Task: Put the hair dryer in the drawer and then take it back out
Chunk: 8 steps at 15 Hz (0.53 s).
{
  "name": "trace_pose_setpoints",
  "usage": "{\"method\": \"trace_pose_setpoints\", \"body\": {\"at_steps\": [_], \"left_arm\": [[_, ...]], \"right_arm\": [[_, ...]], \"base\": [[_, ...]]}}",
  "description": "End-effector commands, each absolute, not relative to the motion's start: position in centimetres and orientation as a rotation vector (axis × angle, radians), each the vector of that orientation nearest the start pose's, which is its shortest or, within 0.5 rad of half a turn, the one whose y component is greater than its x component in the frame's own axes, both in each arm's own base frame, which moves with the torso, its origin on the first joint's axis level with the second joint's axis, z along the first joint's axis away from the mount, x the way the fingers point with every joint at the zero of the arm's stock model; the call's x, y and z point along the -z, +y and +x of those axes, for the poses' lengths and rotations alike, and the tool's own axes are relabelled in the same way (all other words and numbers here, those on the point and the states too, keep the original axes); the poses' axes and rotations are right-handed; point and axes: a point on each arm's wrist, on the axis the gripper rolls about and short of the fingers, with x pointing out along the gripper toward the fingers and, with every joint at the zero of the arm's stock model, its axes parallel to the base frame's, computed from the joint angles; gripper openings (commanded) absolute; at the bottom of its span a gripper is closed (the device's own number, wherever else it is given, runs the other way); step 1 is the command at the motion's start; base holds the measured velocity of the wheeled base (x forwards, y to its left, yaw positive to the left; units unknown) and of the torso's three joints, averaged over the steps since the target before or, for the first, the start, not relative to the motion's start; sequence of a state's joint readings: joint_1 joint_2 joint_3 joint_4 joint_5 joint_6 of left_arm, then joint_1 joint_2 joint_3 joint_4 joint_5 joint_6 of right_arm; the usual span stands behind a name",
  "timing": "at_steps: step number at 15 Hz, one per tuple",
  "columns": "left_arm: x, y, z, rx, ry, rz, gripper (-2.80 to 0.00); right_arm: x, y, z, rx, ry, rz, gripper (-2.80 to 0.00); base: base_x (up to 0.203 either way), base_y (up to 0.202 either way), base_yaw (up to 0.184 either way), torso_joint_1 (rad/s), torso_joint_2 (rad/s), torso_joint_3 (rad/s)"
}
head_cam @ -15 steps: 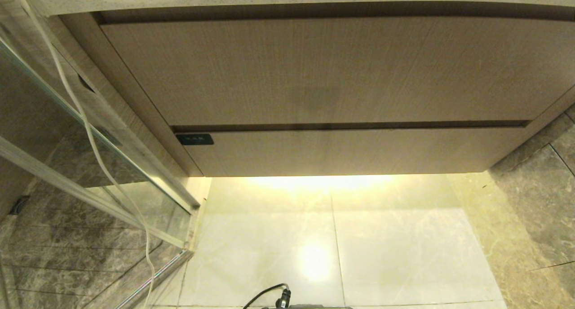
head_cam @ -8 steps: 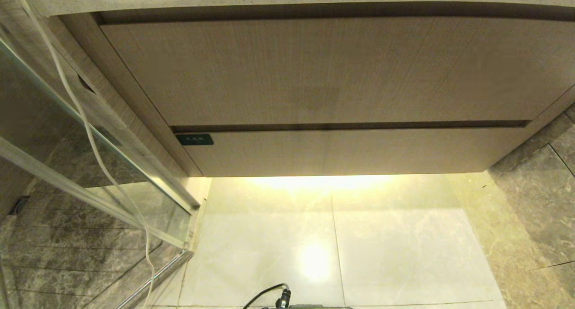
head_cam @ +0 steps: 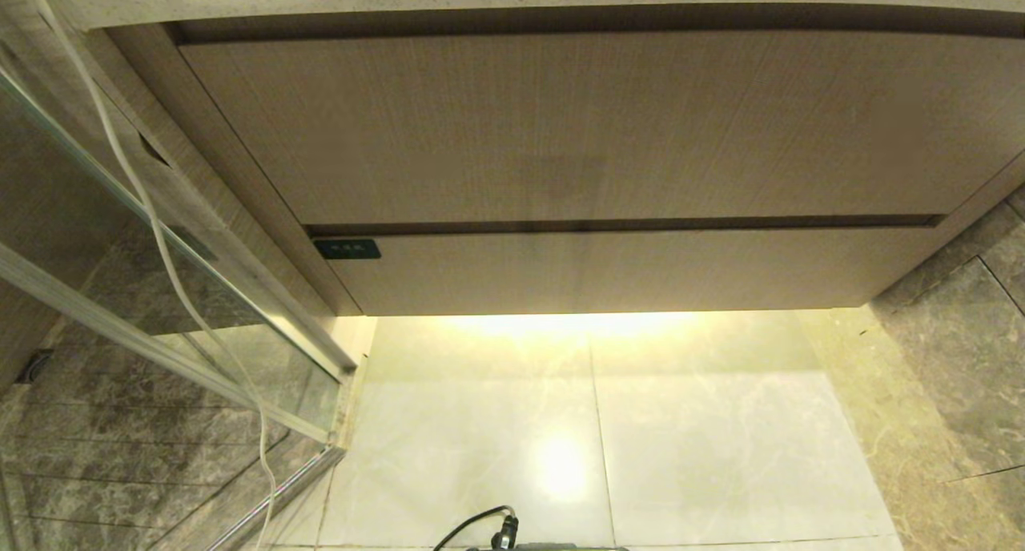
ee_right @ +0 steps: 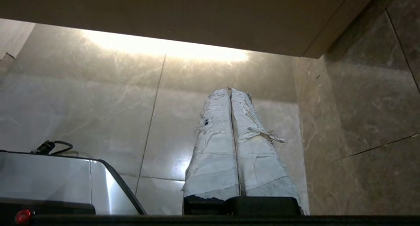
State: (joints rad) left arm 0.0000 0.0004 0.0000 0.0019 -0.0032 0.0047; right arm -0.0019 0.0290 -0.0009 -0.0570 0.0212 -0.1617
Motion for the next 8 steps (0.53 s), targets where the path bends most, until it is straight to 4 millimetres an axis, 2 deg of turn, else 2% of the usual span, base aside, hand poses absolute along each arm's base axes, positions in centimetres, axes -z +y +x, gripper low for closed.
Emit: {"method": "trace_pose_setpoints", "body": {"at_steps": [1,5,8], "left_arm": [[-7.48,-0.01,-2.26,0.003,0.006,0.005,-2.8],[-7.49,-0.01,-2.26,0.003,0.005,0.005,-2.8],[-7.48,-0.01,-2.26,0.003,0.006,0.005,-2.8]], "right_arm": [[-8.1,0.05,-2.3,-0.017,-0.06,-0.162,-2.8],[-7.47,0.03,-2.31,-0.015,0.013,-0.06,-2.8],[-7.44,0.02,-2.28,-0.012,0.006,-0.058,-2.8]], "base": [[0.0,0.0,0.0,0.0,0.0,0.0],[0.0,0.0,0.0,0.0,0.0,0.0],[0.0,0.0,0.0,0.0,0.0,0.0]]}}
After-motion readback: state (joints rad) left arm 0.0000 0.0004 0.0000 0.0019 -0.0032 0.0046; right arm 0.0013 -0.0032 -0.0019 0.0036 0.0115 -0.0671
